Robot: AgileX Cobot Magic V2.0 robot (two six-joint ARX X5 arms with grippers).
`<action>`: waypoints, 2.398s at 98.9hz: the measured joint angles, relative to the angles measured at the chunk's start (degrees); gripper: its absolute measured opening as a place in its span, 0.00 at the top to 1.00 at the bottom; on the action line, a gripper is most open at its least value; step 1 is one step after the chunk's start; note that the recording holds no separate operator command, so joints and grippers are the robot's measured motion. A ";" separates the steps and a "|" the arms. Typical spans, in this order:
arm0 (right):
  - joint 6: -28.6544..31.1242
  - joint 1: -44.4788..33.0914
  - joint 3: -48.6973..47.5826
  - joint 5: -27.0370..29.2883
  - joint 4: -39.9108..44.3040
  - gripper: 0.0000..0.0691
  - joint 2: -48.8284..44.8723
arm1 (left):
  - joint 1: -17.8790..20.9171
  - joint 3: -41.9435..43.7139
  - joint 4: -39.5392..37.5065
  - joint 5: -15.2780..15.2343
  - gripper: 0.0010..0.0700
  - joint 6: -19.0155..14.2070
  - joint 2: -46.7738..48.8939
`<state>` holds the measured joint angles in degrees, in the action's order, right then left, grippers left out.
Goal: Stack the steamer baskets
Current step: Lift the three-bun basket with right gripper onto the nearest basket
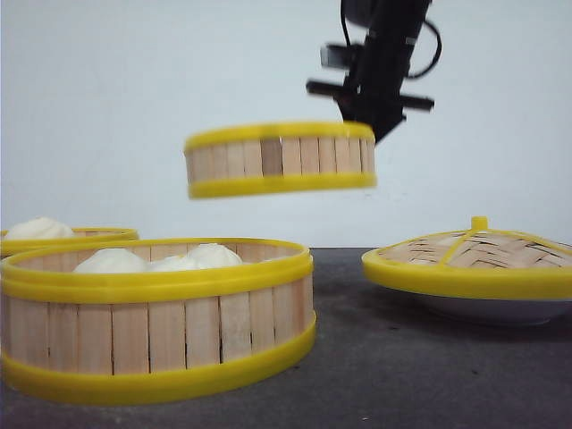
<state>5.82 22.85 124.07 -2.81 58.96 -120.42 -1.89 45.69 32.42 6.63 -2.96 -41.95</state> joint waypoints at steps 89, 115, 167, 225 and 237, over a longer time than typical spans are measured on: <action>-2.12 14.25 -35.12 -2.47 -14.62 0.96 25.35 | 0.00 0.00 0.17 -0.85 0.39 0.85 0.00; -2.01 17.18 -38.58 -2.91 -21.29 0.96 25.35 | 0.00 0.00 0.17 -0.85 0.39 0.85 0.00; -1.60 17.18 -44.24 -4.00 -27.30 0.96 22.91 | 0.00 0.00 0.13 -0.85 0.39 0.85 0.00; -1.40 17.22 -44.39 -3.89 -30.10 0.96 21.64 | 0.00 0.00 0.13 -0.85 0.39 0.85 -0.02; -1.38 17.22 -44.39 -3.85 -29.99 0.96 20.90 | 0.00 0.00 0.13 -0.85 0.39 0.85 -0.04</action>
<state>4.45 40.07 79.68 -6.66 28.97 -99.53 -1.89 45.69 32.56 5.78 -2.11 -42.00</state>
